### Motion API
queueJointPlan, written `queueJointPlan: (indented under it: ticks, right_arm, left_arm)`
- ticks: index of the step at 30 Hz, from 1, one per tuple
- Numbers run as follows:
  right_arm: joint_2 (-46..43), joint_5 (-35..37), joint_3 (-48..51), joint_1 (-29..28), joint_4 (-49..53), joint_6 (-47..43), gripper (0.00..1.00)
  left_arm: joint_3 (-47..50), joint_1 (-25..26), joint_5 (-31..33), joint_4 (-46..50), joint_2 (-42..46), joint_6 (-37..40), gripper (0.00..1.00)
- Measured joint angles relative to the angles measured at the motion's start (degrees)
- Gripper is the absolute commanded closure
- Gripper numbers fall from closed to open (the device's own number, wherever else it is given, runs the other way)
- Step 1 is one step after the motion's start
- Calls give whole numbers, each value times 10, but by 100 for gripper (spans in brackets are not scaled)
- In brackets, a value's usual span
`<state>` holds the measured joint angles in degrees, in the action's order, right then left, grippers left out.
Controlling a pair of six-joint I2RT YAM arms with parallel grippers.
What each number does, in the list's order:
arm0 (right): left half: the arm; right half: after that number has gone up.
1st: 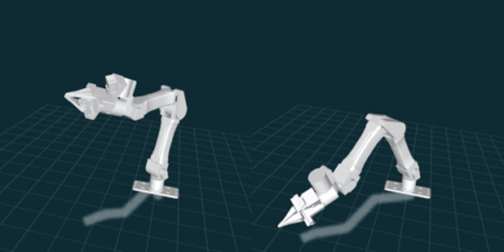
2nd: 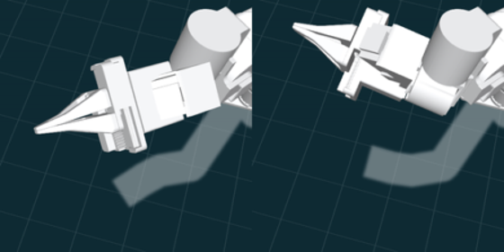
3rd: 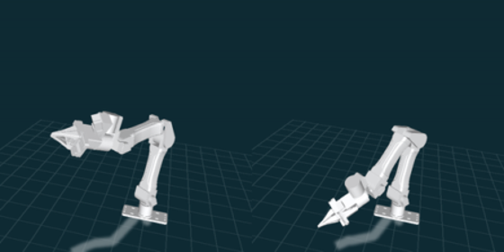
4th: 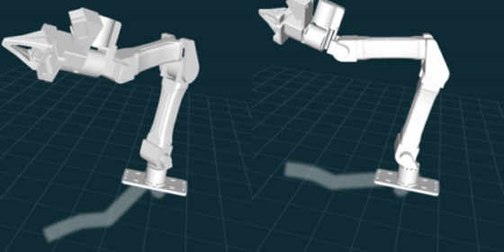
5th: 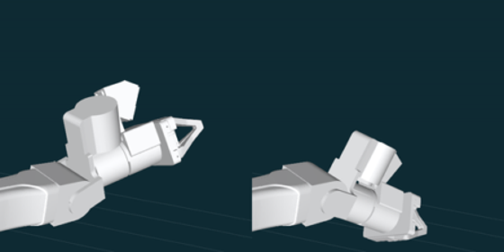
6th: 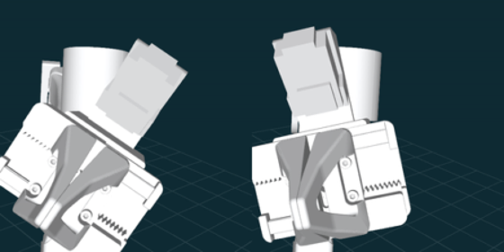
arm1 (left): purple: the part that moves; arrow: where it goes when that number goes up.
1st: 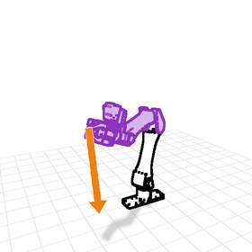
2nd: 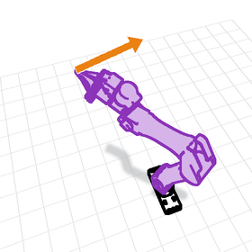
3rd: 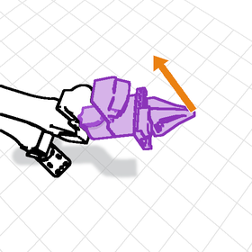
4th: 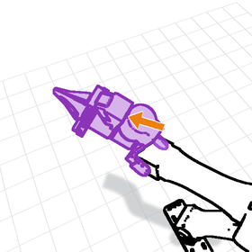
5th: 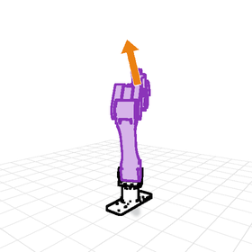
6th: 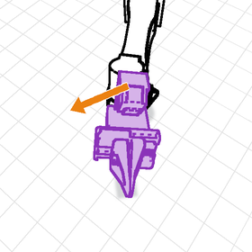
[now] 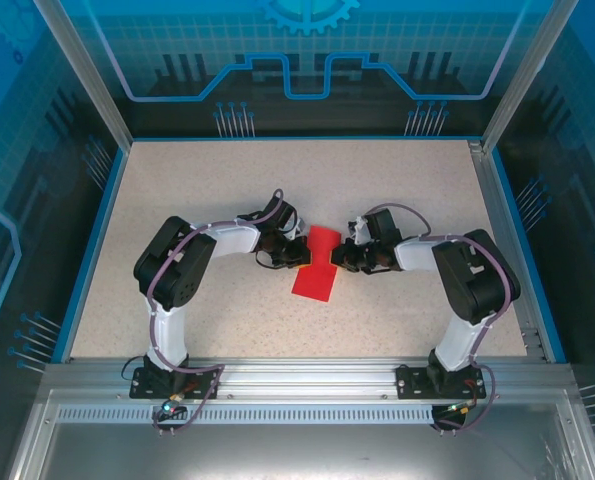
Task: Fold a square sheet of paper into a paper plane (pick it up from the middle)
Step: Fold the square sheet of paper in half at the center of the table.
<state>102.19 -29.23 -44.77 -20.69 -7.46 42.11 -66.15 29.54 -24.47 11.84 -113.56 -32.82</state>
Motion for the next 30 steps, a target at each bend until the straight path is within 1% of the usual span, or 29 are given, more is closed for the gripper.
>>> queueJointPlan:
  ticks: [4,13,18,22,30]
  right_arm:
    - [17,2,-8,5,8,-4,89]
    - [15,3,-22,5,37,-9,88]
    - [3,9,-49,5,73,-24,88]
    - [4,11,-70,5,75,-32,88]
    - [43,29,-70,8,70,-32,88]
  left_arm:
    - [0,0,0,0,0,0,100]
    - [0,0,0,1,0,2,100]
    - [0,0,0,1,0,2,100]
    - [0,0,0,1,0,2,100]
    - [0,0,0,1,0,4,100]
